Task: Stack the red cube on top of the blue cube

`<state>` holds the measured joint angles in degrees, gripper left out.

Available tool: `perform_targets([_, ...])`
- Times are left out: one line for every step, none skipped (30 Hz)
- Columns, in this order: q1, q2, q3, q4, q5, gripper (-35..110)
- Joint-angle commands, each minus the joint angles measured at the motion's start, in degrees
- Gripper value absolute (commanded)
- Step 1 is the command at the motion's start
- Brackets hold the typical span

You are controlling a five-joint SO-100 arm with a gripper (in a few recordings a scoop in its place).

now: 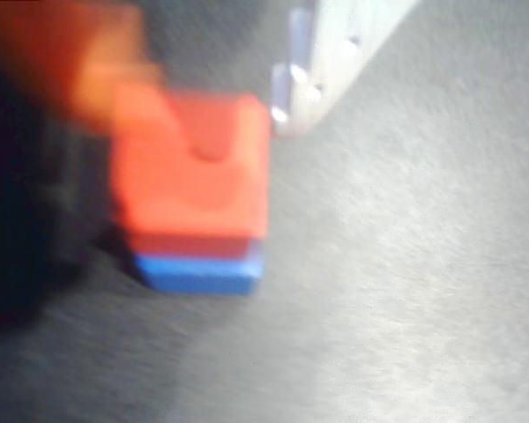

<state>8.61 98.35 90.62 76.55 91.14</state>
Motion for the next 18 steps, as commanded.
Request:
perform_targets([0.09, 6.33, 0.53, 0.7, -0.62, 0])
perform_targets([0.09, 7.91, 2.02, 0.62, -0.62, 0])
perform_targets([0.0, 9.49, 3.69, 0.44, -0.62, 0])
perform_targets([-0.09, 11.25, 5.62, 0.0, -0.62, 0])
perform_targets([-0.18, 13.27, 8.09, -0.88, -0.62, 0])
perform_targets([-0.18, 15.56, 10.9, -2.2, -0.62, 0])
perform_targets([-0.35, 17.93, 14.06, -3.69, -0.62, 0])
perform_targets([-0.35, 20.3, 17.14, -5.1, -0.62, 0])
perform_targets([-0.44, 22.32, 19.78, -6.15, -0.7, 0])
perform_targets([-0.53, 24.26, 22.24, -7.03, -0.97, 0])
perform_targets([-0.7, 25.84, 24.26, -7.65, -0.97, 0])
perform_targets([-0.79, 27.25, 25.84, -8.0, -0.97, 0])
perform_targets([-0.88, 28.65, 27.42, -8.44, -0.97, 0])
perform_targets([-0.88, 30.15, 29.09, -8.88, -0.97, 0])
perform_targets([-0.88, 31.82, 30.76, -9.4, -0.97, 0])
perform_targets([-0.88, 33.49, 32.52, -10.02, -0.97, 0])
perform_targets([-0.88, 35.07, 34.19, -10.63, -0.97, 0])
perform_targets([-0.88, 36.56, 35.86, -11.07, -0.97, 0])
